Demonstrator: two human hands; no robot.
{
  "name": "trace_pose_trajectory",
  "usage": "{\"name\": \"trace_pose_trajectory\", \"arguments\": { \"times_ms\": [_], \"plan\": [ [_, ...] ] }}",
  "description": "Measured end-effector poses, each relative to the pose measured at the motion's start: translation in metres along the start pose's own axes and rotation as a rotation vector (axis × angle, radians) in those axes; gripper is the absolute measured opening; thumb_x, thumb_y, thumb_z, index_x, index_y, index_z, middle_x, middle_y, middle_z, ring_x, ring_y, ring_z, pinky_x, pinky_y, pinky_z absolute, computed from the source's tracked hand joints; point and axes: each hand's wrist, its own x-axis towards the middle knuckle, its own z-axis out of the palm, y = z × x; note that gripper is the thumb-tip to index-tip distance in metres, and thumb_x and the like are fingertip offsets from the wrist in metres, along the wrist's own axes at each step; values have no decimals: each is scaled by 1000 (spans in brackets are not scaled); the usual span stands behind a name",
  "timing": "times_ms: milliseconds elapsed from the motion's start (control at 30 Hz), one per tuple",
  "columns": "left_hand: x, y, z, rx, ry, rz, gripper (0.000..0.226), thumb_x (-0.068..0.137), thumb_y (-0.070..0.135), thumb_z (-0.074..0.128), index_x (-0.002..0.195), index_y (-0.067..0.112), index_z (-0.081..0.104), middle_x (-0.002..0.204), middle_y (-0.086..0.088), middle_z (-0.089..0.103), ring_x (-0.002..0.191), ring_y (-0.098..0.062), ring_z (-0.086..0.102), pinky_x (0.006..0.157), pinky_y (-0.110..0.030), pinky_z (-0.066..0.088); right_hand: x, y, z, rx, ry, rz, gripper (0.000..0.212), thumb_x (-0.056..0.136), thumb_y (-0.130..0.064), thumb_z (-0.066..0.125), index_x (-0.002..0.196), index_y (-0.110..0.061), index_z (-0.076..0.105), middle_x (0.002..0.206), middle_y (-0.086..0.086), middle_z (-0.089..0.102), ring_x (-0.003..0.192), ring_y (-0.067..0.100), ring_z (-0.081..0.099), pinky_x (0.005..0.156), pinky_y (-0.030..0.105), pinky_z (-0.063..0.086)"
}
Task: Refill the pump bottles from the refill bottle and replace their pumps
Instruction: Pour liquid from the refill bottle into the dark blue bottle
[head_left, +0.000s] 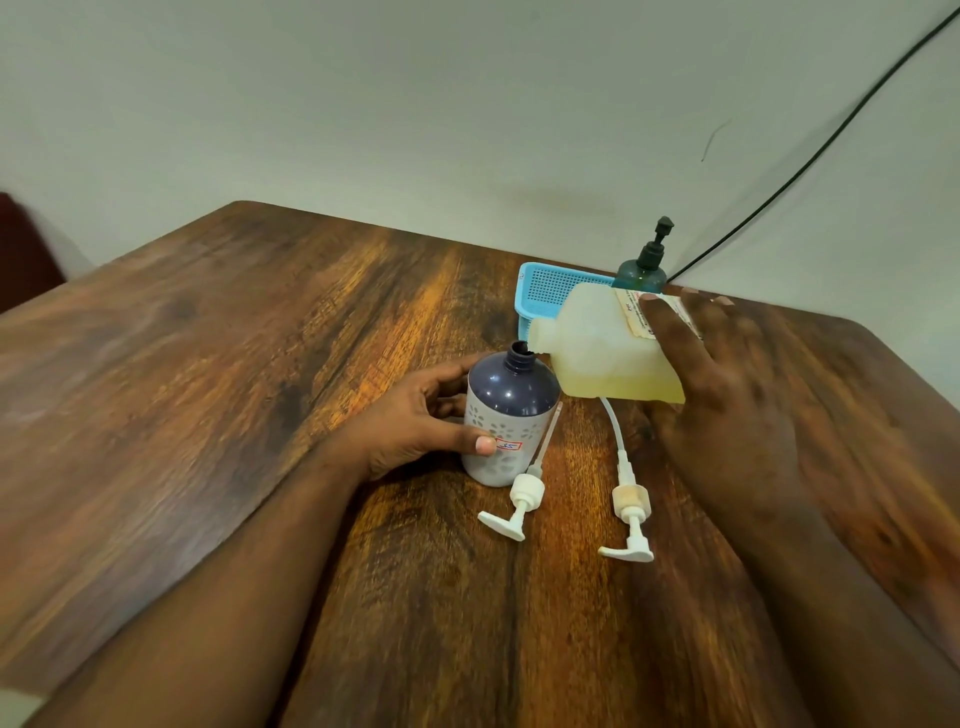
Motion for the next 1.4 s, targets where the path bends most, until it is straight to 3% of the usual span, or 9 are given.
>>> {"name": "trace_pose_trajectory", "arguments": {
  "times_ms": [267, 533, 700, 967, 1233, 1400],
  "plan": [
    [1, 0, 1, 6, 1, 14, 74, 72, 2, 81, 134, 35, 58, 134, 7, 63, 124, -11, 58, 95, -23, 51, 0, 1, 0, -5, 13, -4, 79, 82, -19, 74, 148, -23, 32, 154, 16, 31, 143, 40, 23, 106, 65, 33],
    [1, -1, 1, -2, -8, 18, 81, 68, 12, 84, 141, 25, 53, 138, 1, 61, 129, -18, 56, 104, -35, 49, 0, 1, -3, -13, 22, -26, 79, 80, -22, 75, 147, -21, 34, 154, 17, 32, 143, 40, 23, 110, 63, 28],
    [1, -1, 0, -1, -11, 17, 77, 72, 4, 82, 140, 28, 53, 137, 3, 62, 127, -15, 57, 101, -32, 51, 1, 1, -4, -33, 12, -30, 79, 81, -23, 74, 148, -22, 32, 154, 17, 31, 143, 40, 22, 111, 63, 27],
    [0, 0, 2, -42, -29, 42, 73, 70, 8, 83, 134, 33, 59, 136, 1, 63, 127, -17, 57, 98, -28, 51, 1, 2, -3, -34, 33, -46, 79, 80, -23, 75, 148, -21, 33, 153, 18, 32, 143, 41, 24, 111, 64, 27],
    [0, 0, 2, -11, -10, 27, 79, 69, 12, 84, 140, 25, 53, 137, 1, 61, 128, -18, 56, 104, -35, 49, 2, 2, -3, -28, 37, -50, 79, 81, -23, 74, 148, -22, 32, 154, 18, 31, 143, 41, 22, 111, 64, 25],
    [-1, 2, 2, -24, -17, 29, 77, 69, 9, 83, 137, 28, 55, 136, 2, 62, 127, -16, 57, 99, -27, 51, 2, 1, -4, -44, 26, -44, 79, 81, -22, 74, 148, -22, 32, 155, 17, 30, 144, 40, 22, 111, 64, 25]
  ]
}}
